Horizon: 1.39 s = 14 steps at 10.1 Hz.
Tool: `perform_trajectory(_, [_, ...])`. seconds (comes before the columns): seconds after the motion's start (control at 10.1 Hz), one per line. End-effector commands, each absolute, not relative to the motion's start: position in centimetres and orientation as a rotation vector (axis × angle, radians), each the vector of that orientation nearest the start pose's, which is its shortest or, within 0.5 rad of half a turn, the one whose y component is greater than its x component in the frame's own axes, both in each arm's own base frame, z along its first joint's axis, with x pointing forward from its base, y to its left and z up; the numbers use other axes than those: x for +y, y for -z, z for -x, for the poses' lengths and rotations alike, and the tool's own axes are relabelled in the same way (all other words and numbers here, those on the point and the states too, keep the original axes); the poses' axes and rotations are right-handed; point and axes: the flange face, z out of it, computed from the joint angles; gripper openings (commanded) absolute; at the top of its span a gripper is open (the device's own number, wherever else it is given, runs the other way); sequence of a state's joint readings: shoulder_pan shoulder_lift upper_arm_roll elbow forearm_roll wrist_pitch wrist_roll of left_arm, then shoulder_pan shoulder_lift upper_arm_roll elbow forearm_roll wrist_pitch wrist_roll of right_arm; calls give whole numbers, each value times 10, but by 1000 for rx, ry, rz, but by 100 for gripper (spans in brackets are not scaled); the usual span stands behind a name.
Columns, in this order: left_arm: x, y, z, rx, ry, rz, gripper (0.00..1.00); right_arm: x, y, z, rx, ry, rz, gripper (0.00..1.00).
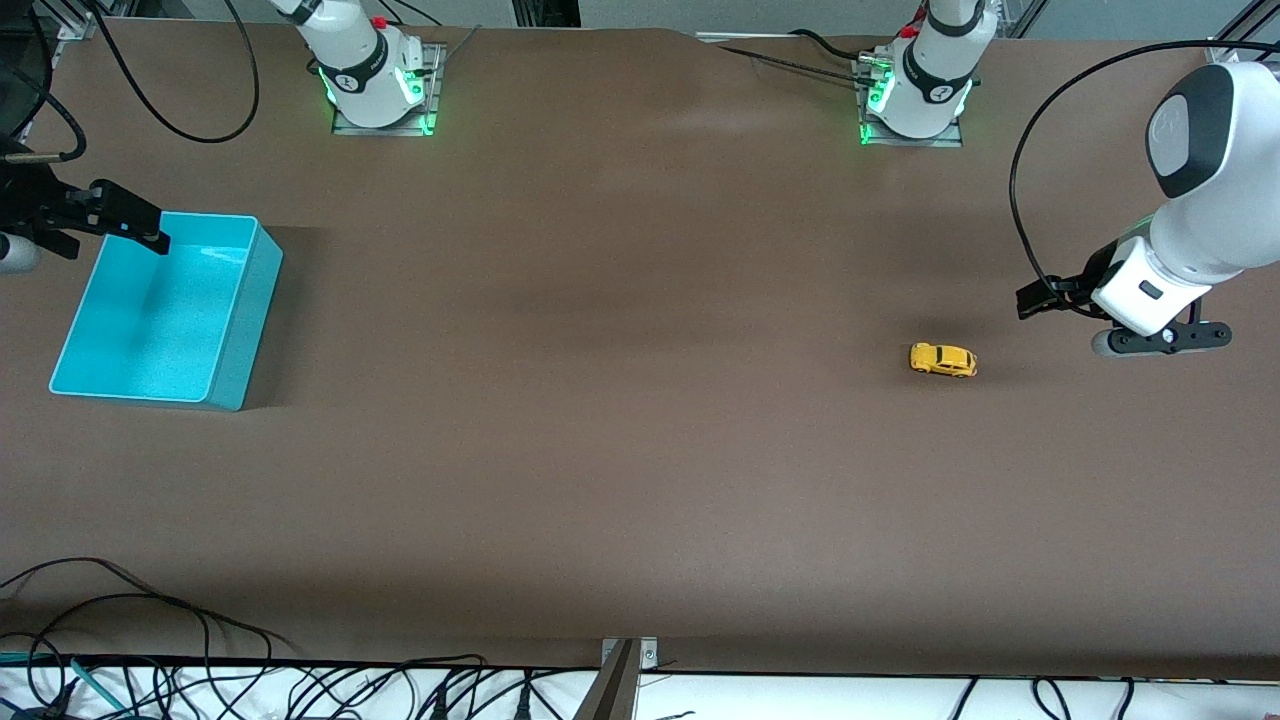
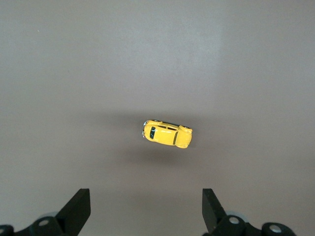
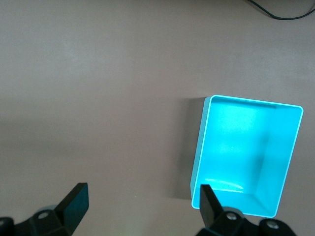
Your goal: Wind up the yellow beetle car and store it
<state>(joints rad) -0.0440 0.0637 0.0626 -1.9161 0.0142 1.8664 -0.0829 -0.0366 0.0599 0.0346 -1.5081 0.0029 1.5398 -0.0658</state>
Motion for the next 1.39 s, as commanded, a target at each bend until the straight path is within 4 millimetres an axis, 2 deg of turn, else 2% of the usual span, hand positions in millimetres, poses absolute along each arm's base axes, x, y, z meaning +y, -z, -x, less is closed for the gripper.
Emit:
perform_trajectory(0.0, [11, -449, -561, -214, -193, 3135, 100, 0, -625, -570, -118, -31, 3129, 100])
perform_trajectory(0.2, [11, -447, -562, -222, -201, 3134, 100, 1, -625, -570, -120, -31, 3129, 100])
perform_trajectory(0.4, [20, -441, -560, -308, -221, 3131, 100, 1, -625, -570, -120, -31, 3129, 100])
perform_trajectory(1.29, [20, -438, -560, -323, -238, 3131, 100, 1, -625, -570, -120, -31, 3129, 100])
